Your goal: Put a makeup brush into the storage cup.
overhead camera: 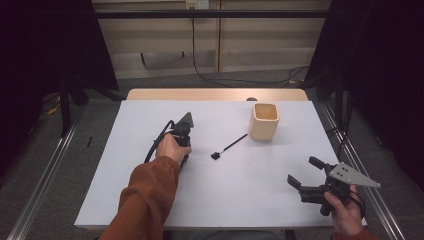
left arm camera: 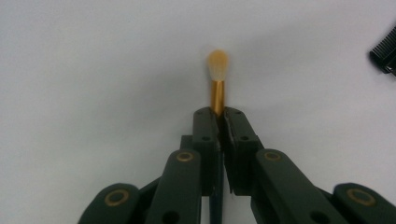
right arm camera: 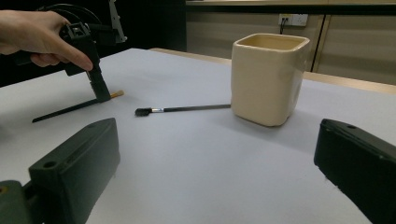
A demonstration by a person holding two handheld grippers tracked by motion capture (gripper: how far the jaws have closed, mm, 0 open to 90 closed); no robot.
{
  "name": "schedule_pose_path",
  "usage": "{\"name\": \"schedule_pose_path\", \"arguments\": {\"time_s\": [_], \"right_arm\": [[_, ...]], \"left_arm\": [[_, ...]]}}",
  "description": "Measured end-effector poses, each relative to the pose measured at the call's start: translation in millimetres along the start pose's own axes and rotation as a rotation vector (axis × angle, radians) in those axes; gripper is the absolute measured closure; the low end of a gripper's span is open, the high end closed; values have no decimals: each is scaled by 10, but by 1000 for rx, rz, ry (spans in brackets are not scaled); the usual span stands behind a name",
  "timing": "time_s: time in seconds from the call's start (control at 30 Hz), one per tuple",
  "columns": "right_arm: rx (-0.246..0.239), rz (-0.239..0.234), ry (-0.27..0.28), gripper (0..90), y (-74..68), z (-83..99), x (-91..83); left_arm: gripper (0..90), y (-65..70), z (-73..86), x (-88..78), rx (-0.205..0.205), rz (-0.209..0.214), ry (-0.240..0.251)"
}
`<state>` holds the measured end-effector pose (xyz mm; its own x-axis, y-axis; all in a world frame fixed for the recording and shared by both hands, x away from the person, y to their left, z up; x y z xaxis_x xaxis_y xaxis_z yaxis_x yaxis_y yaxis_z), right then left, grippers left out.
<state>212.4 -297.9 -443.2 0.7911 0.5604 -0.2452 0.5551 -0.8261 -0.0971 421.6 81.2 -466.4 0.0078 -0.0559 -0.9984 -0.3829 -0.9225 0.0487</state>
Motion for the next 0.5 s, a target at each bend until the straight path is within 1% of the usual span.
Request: {"name": "schedule_pose_path", "arguments": {"time_s": [0.03,0.1,0.17,0.27,0.3,0.37,0.4,0.43,0.47,0.5], "right_arm": [[0,-1,-1,0,0,0,1],[-1,-3,-1,0,-3,0,1],[-1,-1,-1,0,-3,0,2],[0,-1,-1,0,0,0,3],[0,0,-1,0,0,0,4],[-1,-1,-2,0,1,0,8],[-1,-3,-3,0,0,0,8],[-1,-3,-2,0,0,0,8],[-1,-3,-2,0,1,1,8],[-1,-2,-3,0,3,1,7]], "left_arm": [[846,-4,0,-2,5,5,0],[847,-27,0,-3,-3,24,0],[847,-48,2,-7,-1,43,-1],[849,-69,3,-8,7,57,3],[849,-73,5,-8,1,64,8],[849,-77,6,-15,11,68,7],[849,-83,8,-20,15,69,12],[849,-89,9,-18,10,75,25],[849,-94,10,-18,8,82,24],[849,-105,9,-23,17,85,30]]}}
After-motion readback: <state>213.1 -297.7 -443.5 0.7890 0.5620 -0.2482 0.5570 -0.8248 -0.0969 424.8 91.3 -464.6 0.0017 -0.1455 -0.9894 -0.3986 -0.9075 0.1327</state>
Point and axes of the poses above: each handheld gripper's, and its own axes: x roughly forward along the jaws, z roughly out of its underside, y roughly to its right, the point moved 2 cm from there along x, roughly forward along the jaws, and after that the axes turned 3 degrees about -z, right-handed, at the moved point
